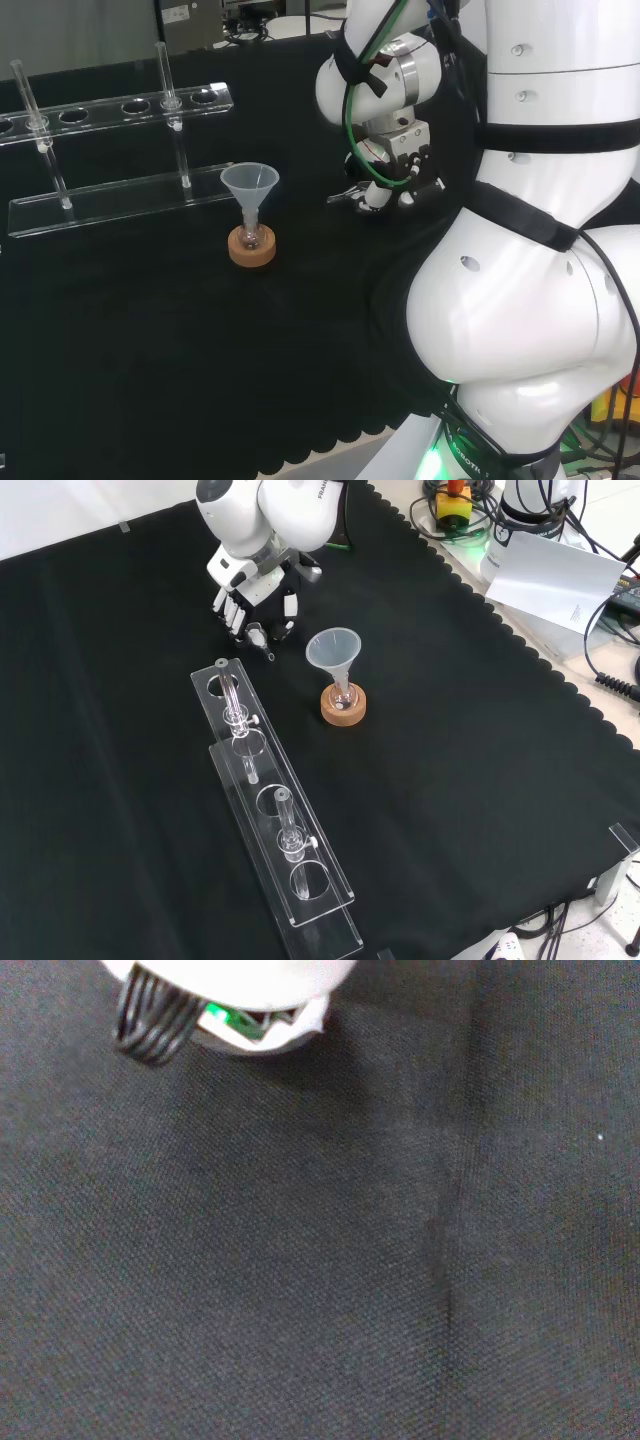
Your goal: Pick up the weighing funnel.
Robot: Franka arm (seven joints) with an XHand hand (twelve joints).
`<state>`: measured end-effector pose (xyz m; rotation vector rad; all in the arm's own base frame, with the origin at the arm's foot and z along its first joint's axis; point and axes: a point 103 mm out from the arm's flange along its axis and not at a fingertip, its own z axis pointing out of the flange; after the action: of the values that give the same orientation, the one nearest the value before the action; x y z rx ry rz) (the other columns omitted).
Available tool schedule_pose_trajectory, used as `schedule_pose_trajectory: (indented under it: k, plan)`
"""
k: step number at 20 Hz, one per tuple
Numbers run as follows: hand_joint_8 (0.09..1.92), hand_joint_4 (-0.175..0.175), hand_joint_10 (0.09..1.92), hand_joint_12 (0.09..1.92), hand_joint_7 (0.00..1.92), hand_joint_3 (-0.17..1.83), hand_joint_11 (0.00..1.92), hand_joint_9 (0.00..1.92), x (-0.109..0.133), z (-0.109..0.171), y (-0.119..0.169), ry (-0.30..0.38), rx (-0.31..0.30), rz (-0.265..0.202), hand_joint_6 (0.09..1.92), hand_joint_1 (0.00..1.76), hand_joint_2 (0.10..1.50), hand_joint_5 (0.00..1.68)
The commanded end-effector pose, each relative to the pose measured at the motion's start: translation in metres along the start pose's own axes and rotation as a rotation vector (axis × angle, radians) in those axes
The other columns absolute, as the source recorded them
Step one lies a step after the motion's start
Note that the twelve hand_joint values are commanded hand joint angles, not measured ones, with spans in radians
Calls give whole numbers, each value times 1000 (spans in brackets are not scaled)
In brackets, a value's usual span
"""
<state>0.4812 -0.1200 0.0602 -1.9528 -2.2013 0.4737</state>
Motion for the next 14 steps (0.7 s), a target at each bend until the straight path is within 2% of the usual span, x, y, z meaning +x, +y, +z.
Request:
schedule_pose_trajectory:
  k: [1,3,5,7,8,10,14]
  plan:
    - [701,45,503,1276,696,678,469,815,0,0,0,-15,-1,12,774,1022,617,657]
    - [696,60,502,1268,721,682,485,834,3,0,0,-22,1,39,770,1029,620,698]
    - [686,75,495,1257,749,684,505,859,2,0,1,-15,-3,37,756,1033,625,743]
    - [663,120,477,1237,809,683,541,906,3,-1,0,-25,-16,41,716,1027,646,840]
    - [647,145,466,1216,895,557,591,953,3,-1,1,-23,-19,39,766,1038,739,936]
    - [585,168,424,1121,1072,327,745,1086,1,-3,1,-33,-20,36,801,1058,880,1062]
    - [405,175,251,922,1319,207,1019,1307,-7,-8,3,-28,-24,17,723,1083,928,1163]
